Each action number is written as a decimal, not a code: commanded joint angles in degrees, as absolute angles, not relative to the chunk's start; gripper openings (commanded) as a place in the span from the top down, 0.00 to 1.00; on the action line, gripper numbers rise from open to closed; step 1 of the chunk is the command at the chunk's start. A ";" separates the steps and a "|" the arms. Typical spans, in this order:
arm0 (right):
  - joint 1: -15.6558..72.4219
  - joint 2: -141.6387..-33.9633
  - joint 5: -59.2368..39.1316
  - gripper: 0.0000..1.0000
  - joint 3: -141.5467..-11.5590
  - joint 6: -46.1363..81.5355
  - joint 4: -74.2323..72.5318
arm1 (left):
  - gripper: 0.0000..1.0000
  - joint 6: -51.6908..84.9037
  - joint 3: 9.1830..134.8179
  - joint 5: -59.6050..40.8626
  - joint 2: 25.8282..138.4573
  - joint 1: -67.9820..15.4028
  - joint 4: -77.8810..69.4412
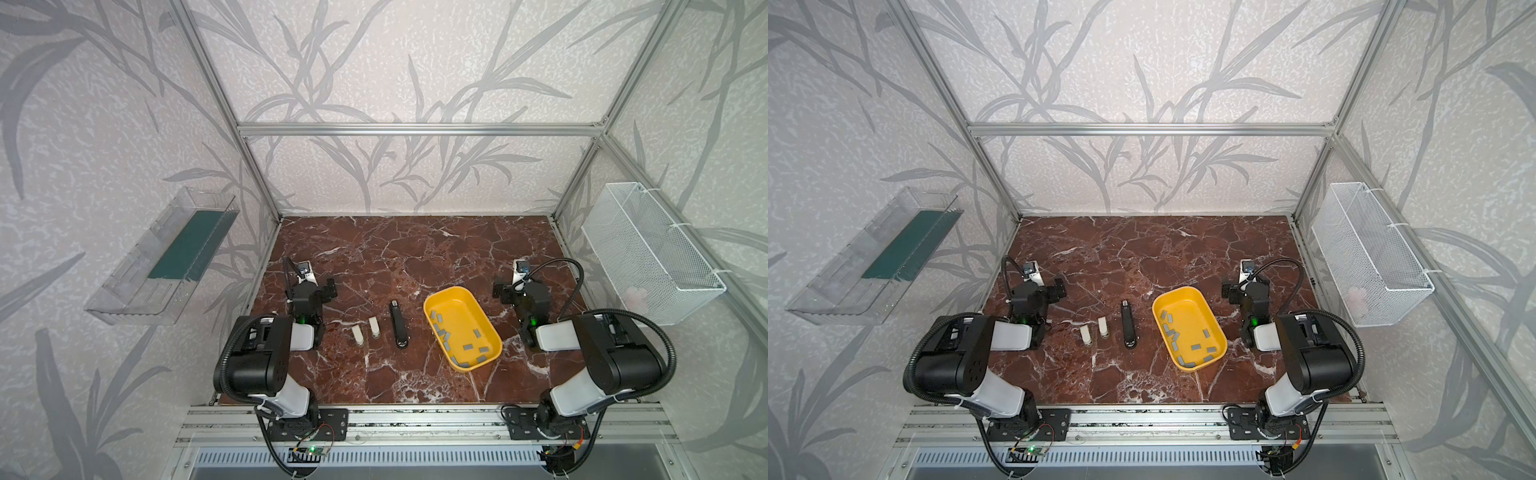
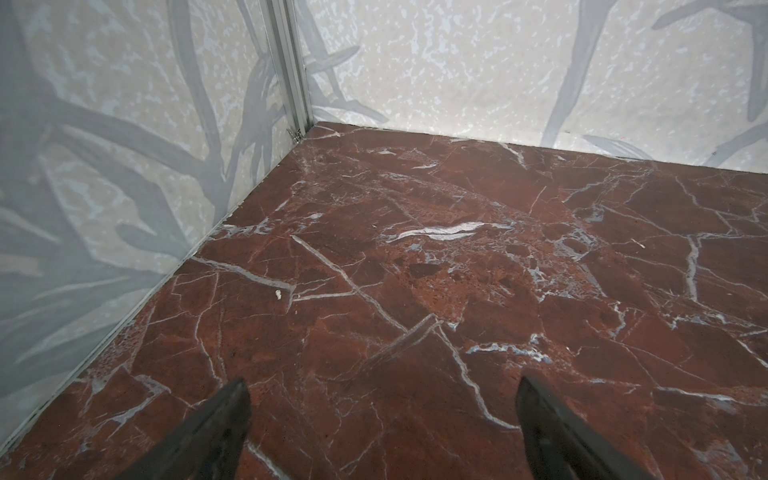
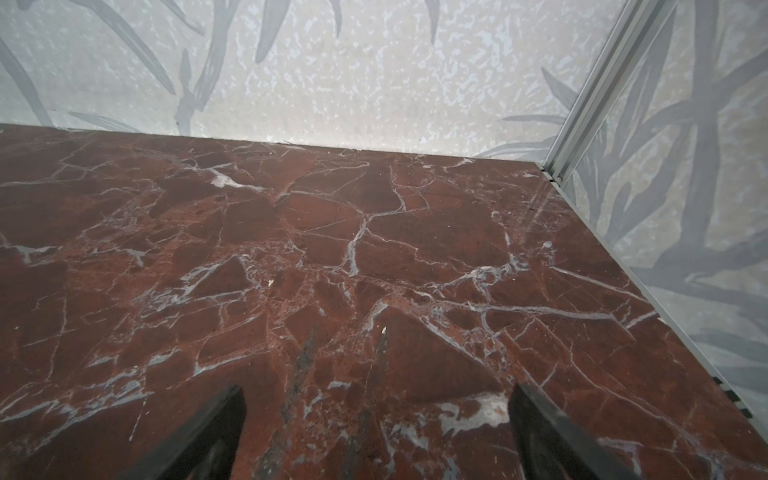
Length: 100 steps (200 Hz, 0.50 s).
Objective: Load the staples into the stapler
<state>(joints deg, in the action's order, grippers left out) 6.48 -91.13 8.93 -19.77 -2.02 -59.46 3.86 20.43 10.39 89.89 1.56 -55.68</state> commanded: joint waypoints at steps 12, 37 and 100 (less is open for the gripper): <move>6.86 -90.95 9.58 0.01 -20.61 -2.96 -57.84 | 0.01 2.99 20.81 10.20 89.80 1.47 -55.84; 6.77 -90.99 9.50 0.01 -20.67 -2.88 -57.66 | 0.01 2.95 20.87 10.21 89.84 1.47 -55.66; 7.41 -90.89 8.63 0.01 -18.04 -4.19 -62.41 | 0.01 2.99 20.88 10.20 89.82 1.47 -55.63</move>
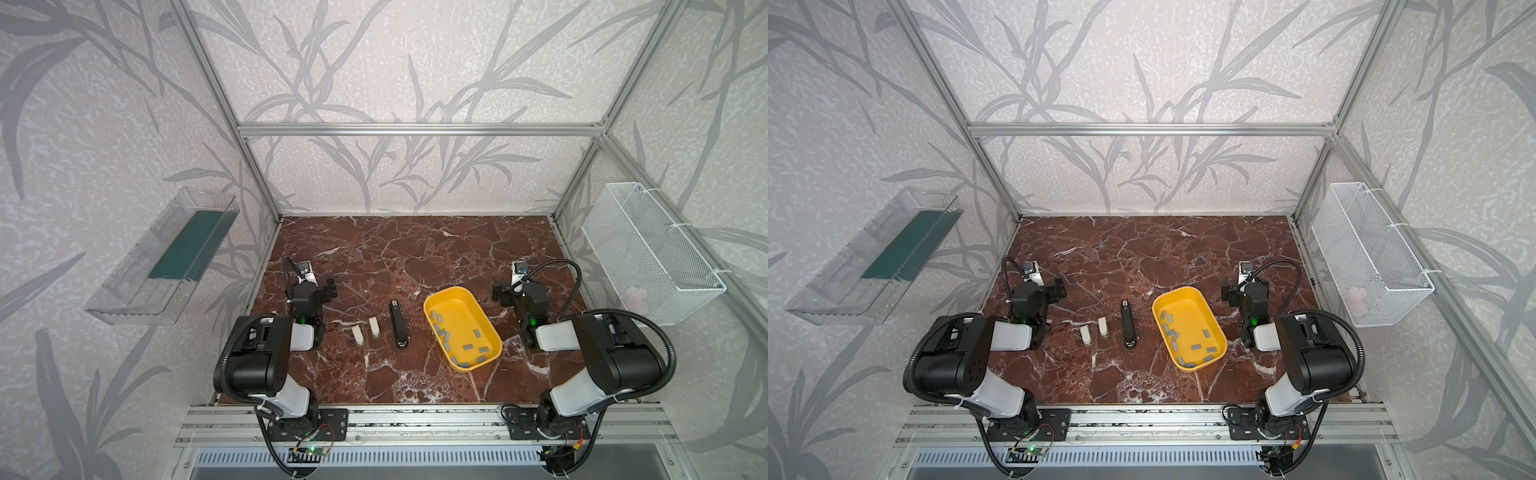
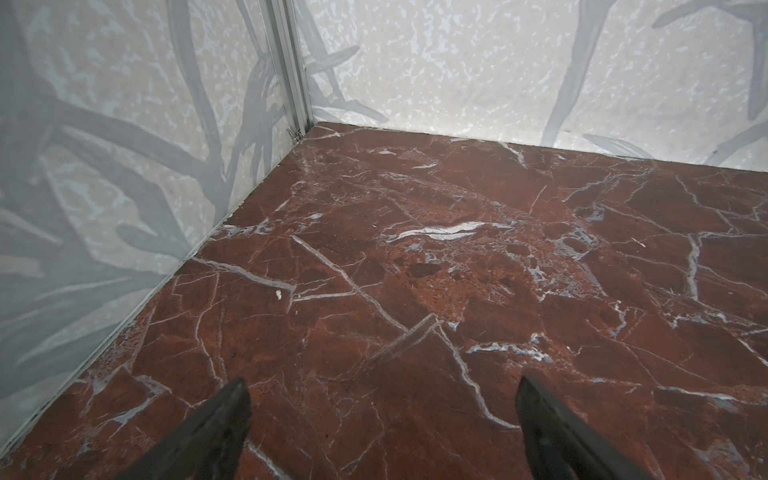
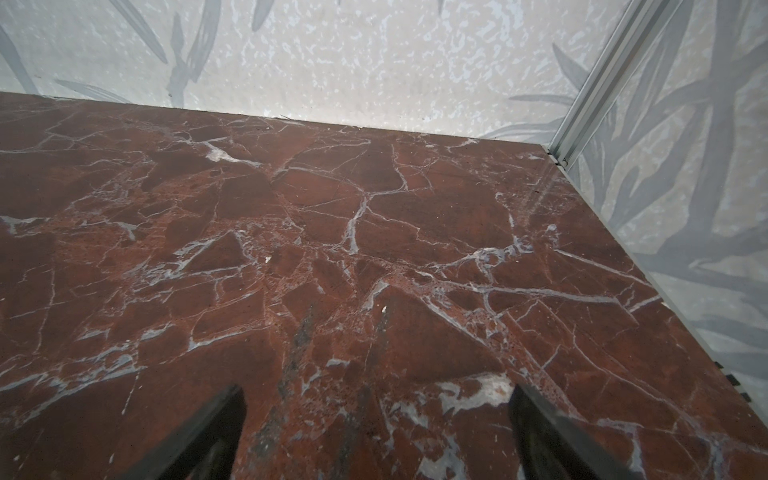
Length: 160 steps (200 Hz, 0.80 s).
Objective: Load the staples into the stapler
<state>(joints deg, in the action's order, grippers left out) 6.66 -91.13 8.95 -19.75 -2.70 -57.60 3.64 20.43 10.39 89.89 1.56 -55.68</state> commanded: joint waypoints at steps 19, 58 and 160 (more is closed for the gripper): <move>7.47 -91.75 9.80 0.01 -8.96 -3.67 -79.47 | 0.01 2.92 20.90 10.21 89.82 1.44 -55.65; 8.27 -91.60 14.52 0.01 -20.10 -3.20 -59.85 | 0.01 2.77 20.92 10.54 89.80 1.19 -55.55; 8.88 -91.58 14.96 0.01 -20.48 -3.73 -59.08 | 0.01 2.72 21.01 10.81 89.90 1.05 -55.48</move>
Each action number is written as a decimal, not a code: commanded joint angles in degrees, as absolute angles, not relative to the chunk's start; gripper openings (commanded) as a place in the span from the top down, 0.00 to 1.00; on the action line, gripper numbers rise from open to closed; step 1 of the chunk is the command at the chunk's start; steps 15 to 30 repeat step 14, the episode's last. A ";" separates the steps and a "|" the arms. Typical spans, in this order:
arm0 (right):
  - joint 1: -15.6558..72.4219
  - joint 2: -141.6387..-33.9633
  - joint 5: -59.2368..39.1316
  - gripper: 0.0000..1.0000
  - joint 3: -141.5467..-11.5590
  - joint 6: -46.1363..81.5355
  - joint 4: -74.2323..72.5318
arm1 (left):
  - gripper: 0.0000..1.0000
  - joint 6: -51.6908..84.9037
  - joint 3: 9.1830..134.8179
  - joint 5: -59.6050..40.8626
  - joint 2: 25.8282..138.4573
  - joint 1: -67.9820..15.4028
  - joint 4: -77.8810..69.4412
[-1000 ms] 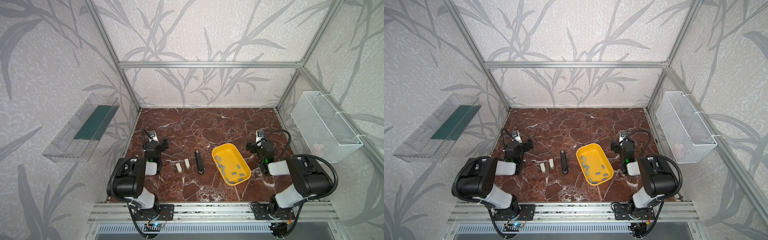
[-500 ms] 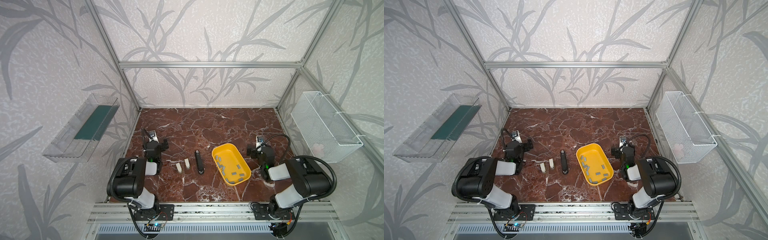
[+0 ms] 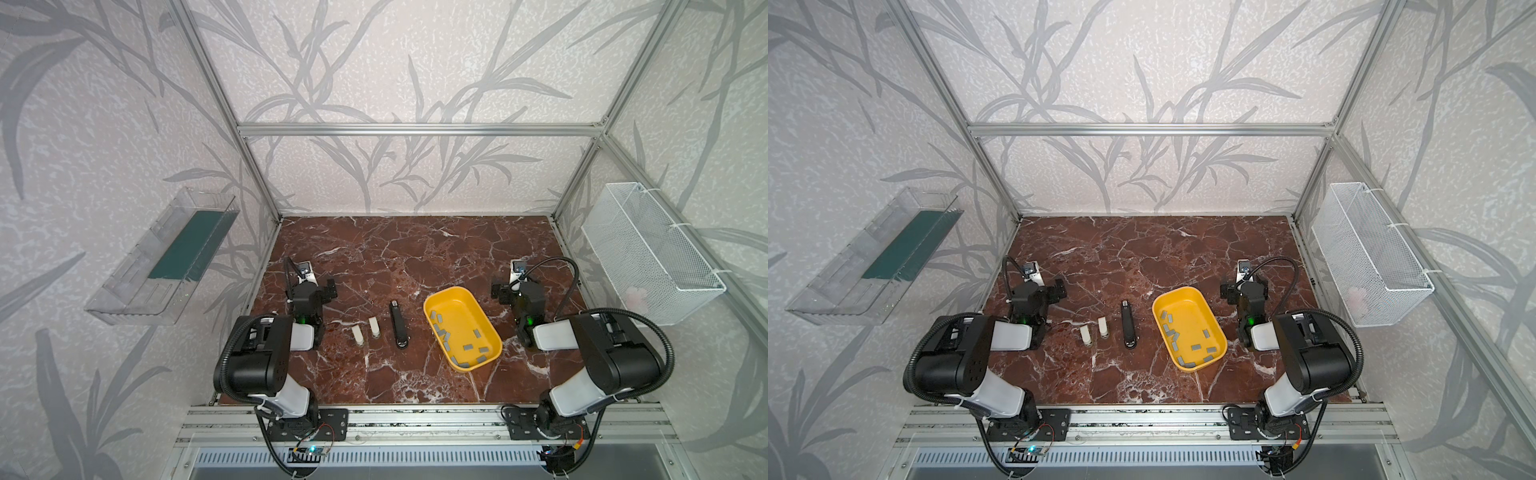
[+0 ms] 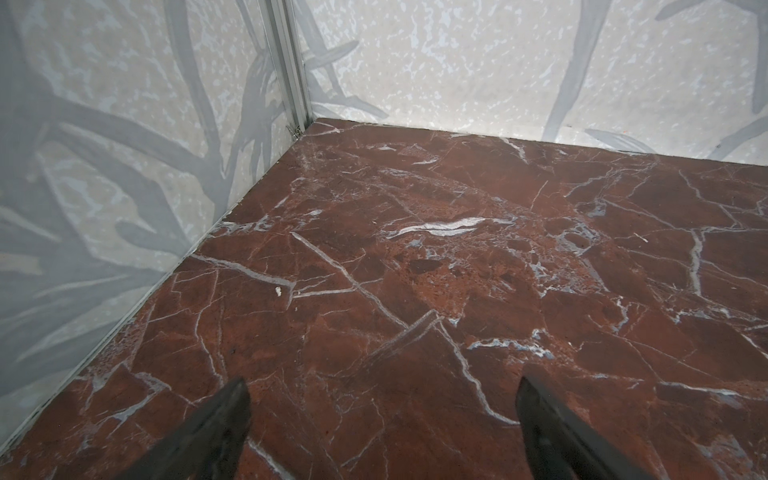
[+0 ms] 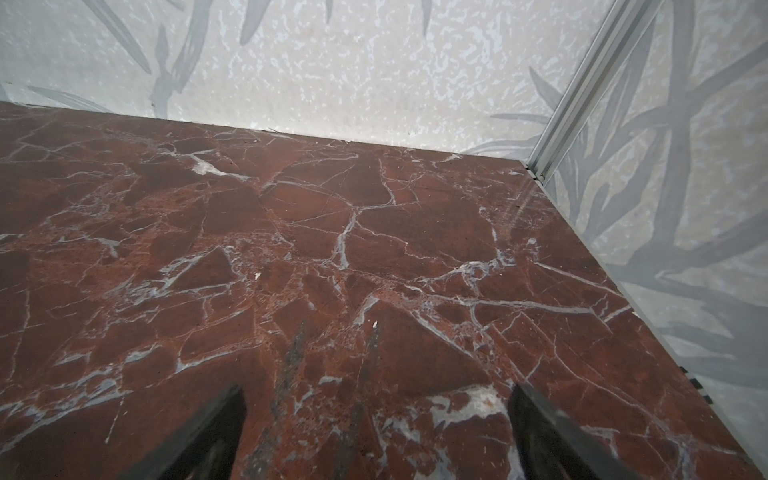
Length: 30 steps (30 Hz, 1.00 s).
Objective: Load the staples into the stapler
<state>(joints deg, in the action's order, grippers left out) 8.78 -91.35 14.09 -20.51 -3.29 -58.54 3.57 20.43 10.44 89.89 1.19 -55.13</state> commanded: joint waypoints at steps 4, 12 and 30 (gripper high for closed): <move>8.79 -91.45 14.77 0.01 -20.65 -3.60 -58.67 | 0.01 2.72 21.05 10.82 89.92 1.03 -55.45; 8.44 -91.38 14.24 0.01 -20.66 -3.42 -58.45 | 0.01 2.72 21.01 10.84 89.91 1.01 -55.53; 8.69 -91.49 14.40 0.01 -20.33 -3.74 -59.31 | 0.01 2.71 21.04 10.89 89.91 1.03 -55.52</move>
